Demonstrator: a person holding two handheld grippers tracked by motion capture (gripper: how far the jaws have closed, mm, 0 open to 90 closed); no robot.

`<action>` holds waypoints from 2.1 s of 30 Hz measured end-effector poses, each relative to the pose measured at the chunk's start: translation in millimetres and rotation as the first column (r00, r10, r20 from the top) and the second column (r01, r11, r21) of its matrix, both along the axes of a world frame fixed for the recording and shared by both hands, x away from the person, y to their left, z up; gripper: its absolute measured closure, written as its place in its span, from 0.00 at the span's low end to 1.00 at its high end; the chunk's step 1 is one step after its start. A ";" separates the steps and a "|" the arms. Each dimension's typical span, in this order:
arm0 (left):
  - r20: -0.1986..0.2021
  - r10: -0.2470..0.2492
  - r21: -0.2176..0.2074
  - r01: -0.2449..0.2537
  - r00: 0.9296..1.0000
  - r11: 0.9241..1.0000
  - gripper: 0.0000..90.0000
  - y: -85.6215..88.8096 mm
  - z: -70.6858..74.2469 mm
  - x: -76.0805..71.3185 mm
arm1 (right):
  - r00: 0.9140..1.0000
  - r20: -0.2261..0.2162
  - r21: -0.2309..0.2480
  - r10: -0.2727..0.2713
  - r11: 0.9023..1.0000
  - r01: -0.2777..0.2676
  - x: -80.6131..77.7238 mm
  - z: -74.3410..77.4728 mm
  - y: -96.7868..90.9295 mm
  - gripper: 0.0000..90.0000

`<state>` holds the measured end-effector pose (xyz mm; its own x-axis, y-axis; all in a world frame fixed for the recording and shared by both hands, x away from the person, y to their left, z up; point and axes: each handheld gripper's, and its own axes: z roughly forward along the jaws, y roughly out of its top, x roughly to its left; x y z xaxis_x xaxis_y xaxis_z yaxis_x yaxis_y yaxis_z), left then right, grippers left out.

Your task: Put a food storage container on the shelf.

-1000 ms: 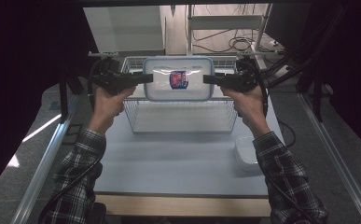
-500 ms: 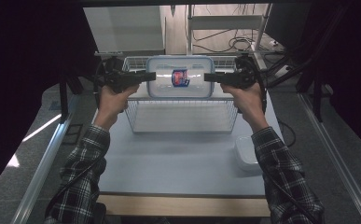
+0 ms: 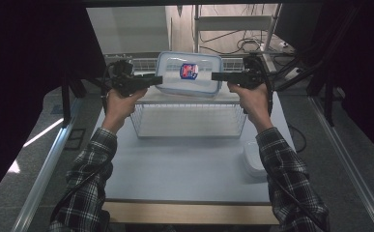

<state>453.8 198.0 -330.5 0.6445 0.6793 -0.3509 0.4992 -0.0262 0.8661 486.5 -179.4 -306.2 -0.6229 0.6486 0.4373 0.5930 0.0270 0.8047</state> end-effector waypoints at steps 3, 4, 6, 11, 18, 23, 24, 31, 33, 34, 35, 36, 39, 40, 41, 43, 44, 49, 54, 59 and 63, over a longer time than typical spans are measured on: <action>-0.006 -0.007 -0.007 0.007 1.000 1.000 0.58 -0.5 -0.4 0.4 | 1.000 -0.004 0.009 -0.013 1.000 0.013 2.2 -0.6 -0.9 0.46; -0.010 -0.009 -0.014 0.008 1.000 1.000 0.57 -1.0 -0.7 0.5 | 0.999 0.016 -0.006 -0.041 0.999 0.041 1.6 0.5 0.1 0.47; -0.018 -0.007 -0.025 0.007 1.000 1.000 0.55 -0.7 -1.4 1.3 | 0.997 0.048 -0.046 -0.060 0.997 0.063 0.7 2.9 2.7 0.50; 0.004 0.036 -0.020 -0.036 0.999 0.999 0.61 1.0 2.4 0.9 | 0.994 0.074 -0.109 -0.080 0.990 0.088 -1.3 3.6 8.9 0.58; 0.019 0.048 -0.005 -0.048 0.999 0.999 0.60 0.1 2.7 -0.2 | 0.991 0.102 -0.117 -0.088 0.988 0.100 -2.3 3.2 10.4 0.58; 0.058 0.054 0.007 -0.054 0.997 0.999 0.44 1.2 4.4 -5.5 | 0.985 0.157 -0.137 -0.070 0.986 0.092 -6.9 4.3 8.1 0.47; 0.072 0.053 0.012 -0.054 0.996 0.998 0.41 2.0 5.0 -8.1 | 0.985 0.161 -0.133 -0.065 0.987 0.087 -7.8 4.4 6.9 0.45; 0.110 0.043 0.056 -0.049 0.993 0.997 0.22 4.1 3.4 -24.7 | 0.982 0.186 -0.118 -0.011 0.992 0.033 -19.9 -0.8 -3.8 0.32; 0.121 0.043 0.082 -0.053 0.992 0.995 0.18 3.8 1.3 -29.9 | 0.982 0.190 -0.130 0.001 0.991 0.024 -24.7 -2.9 -4.8 0.28; 0.121 0.048 0.095 -0.060 0.991 0.994 0.15 3.7 0.1 -32.4 | 0.981 0.196 -0.138 0.000 0.990 0.027 -26.9 -4.1 -5.4 0.28; 0.124 0.048 0.105 -0.062 0.991 0.993 0.13 3.6 -1.2 -34.9 | 0.980 0.201 -0.143 0.002 0.989 0.027 -29.0 -5.3 -5.8 0.27; 0.127 0.039 0.112 -0.054 0.991 0.992 0.13 3.7 -3.1 -37.8 | 0.979 0.202 -0.147 0.010 0.989 0.020 -31.0 -6.4 -6.4 0.26; 0.136 0.038 0.126 -0.056 0.990 0.990 0.10 3.7 -6.8 -44.4 | 0.977 0.211 -0.152 0.023 0.988 0.010 -37.5 -9.7 -8.5 0.24; 0.136 0.032 0.127 -0.049 0.990 0.991 0.09 3.5 -8.4 -46.5 | 0.977 0.213 -0.154 0.025 0.988 0.008 -38.9 -10.4 -8.8 0.23; 0.137 0.031 0.132 -0.049 0.990 0.990 0.09 3.2 -10.1 -48.6 | 0.976 0.216 -0.159 0.027 0.987 0.008 -40.9 -11.3 -9.3 0.22; 0.139 0.027 0.152 -0.048 0.990 0.987 0.08 1.7 -13.7 -53.3 | 0.974 0.224 -0.166 0.034 0.986 0.004 -44.8 -13.0 -10.1 0.21; 0.141 0.025 0.155 -0.047 0.990 0.987 0.07 1.1 -15.0 -55.0 | 0.972 0.230 -0.170 0.039 0.985 0.001 -47.1 -14.2 -10.6 0.20; 0.169 0.010 0.190 -0.043 0.986 0.981 0.06 -4.4 -22.9 -66.3 | 0.969 0.241 -0.184 0.063 0.983 -0.018 -57.4 -19.3 -11.3 0.17; 0.175 0.008 0.230 -0.048 0.985 0.972 0.06 -10.4 -30.8 -76.8 | 0.964 0.248 -0.210 0.093 0.977 -0.040 -68.6 -27.3 -11.4 0.14; 0.164 -0.035 0.272 -0.011 0.986 0.962 0.05 -18.1 -40.7 -87.7 | 0.958 0.264 -0.237 0.109 0.971 -0.046 -79.4 -36.3 -11.8 0.12; 0.160 -0.055 0.274 0.009 0.986 0.962 0.06 -21.0 -47.6 -95.8 | 0.955 0.270 -0.268 0.123 0.962 -0.049 -87.6 -44.9 -12.0 0.11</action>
